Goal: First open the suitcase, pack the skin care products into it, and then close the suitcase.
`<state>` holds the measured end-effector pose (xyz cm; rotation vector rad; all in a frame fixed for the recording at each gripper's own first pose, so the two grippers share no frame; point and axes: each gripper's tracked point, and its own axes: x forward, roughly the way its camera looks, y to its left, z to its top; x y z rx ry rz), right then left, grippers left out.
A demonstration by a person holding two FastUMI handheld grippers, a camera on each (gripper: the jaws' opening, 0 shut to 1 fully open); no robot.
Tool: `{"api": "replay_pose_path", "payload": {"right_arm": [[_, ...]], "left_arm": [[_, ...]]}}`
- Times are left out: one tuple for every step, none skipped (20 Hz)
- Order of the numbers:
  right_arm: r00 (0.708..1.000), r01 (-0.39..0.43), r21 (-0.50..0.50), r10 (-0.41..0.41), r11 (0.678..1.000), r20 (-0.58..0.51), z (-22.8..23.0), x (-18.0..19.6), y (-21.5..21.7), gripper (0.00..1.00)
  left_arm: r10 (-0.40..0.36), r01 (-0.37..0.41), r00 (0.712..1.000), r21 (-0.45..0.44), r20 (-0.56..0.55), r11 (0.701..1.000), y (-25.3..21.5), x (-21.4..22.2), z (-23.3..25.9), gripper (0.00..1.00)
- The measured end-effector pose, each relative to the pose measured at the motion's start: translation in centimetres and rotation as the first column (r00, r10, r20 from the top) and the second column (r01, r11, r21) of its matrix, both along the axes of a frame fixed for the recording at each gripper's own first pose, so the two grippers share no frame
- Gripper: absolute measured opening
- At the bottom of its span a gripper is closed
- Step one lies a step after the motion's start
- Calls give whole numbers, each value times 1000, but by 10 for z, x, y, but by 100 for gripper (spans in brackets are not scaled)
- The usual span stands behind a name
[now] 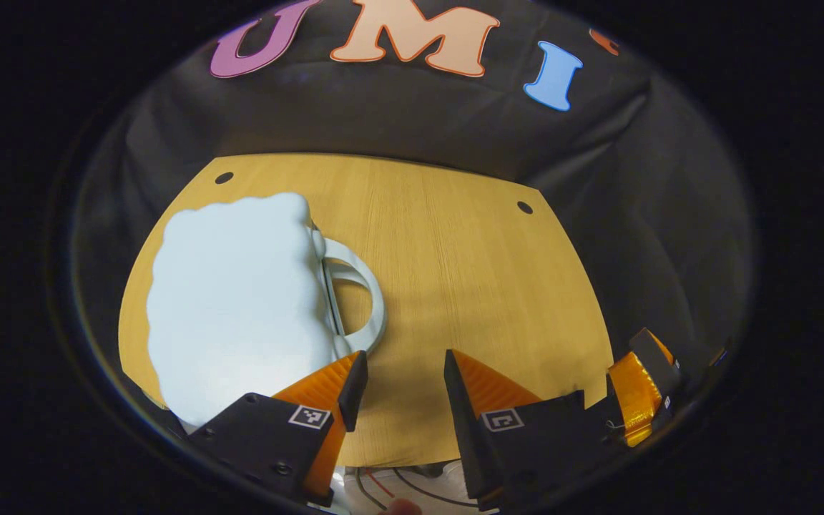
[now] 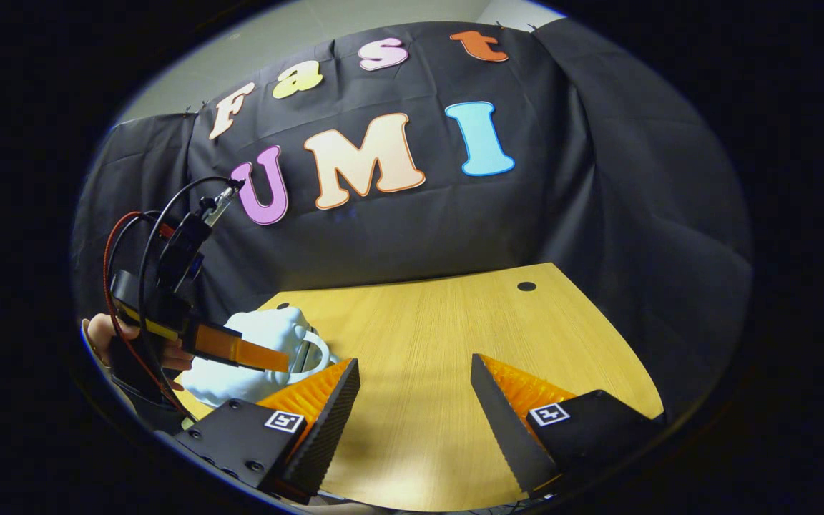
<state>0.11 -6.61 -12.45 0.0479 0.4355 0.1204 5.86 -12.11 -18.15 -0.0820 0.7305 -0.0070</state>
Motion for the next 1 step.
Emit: {"api": "replay_pose_path", "payload": {"right_arm": [[1000, -2, 0, 2, 1000, 2, 1, 0, 1, 98]], "left_arm": [[2, -2, 1000, 3, -1, 1000, 1, -3, 0, 62]]}}
